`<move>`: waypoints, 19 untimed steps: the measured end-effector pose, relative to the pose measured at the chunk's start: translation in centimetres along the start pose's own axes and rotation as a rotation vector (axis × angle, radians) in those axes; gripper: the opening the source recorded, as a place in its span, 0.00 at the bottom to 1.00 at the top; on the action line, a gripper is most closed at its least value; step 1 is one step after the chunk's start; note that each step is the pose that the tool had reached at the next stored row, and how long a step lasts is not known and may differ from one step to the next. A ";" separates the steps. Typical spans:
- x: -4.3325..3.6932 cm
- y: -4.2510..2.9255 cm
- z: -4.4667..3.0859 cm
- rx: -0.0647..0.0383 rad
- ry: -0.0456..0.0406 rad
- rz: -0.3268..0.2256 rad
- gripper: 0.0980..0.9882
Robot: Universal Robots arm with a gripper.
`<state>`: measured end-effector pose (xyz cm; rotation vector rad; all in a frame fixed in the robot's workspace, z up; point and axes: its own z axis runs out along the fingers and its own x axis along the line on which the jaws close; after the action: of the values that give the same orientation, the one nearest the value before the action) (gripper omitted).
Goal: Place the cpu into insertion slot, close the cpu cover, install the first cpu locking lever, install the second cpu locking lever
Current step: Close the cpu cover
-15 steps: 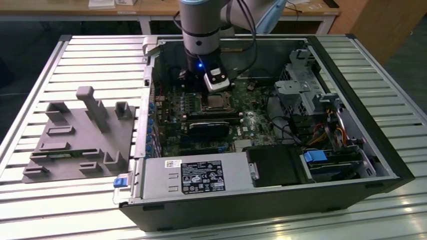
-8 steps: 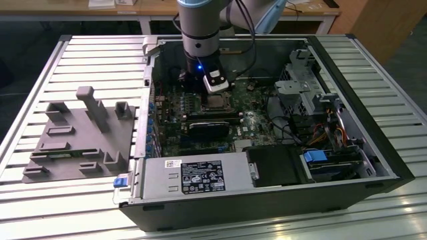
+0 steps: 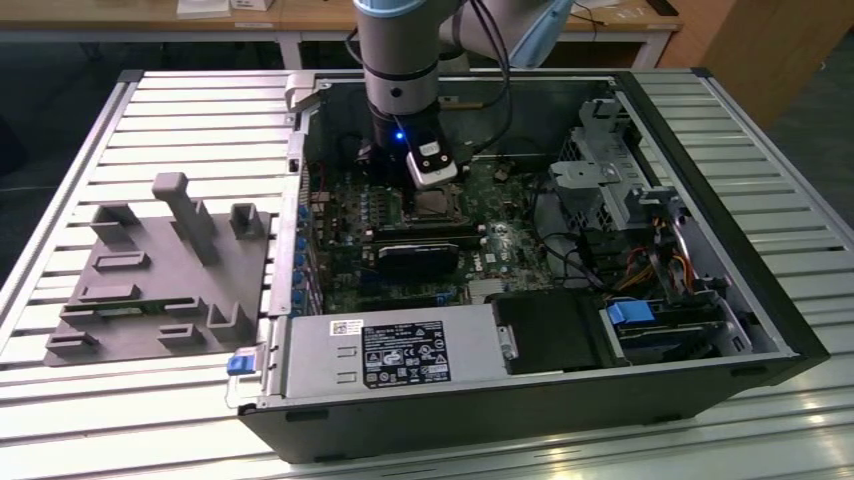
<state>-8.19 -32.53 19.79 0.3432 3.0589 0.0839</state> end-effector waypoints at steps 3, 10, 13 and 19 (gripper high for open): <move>-0.01 0.01 -0.03 0.000 -0.0003 0.000 0.00; -0.04 0.05 -0.74 0.000 -0.0002 0.000 0.00; -0.06 0.06 -1.04 0.000 -0.0002 0.000 0.00; -0.08 0.09 -1.47 0.000 -0.0002 0.000 0.00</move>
<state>-8.19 -32.53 21.27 0.3431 3.0588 0.0833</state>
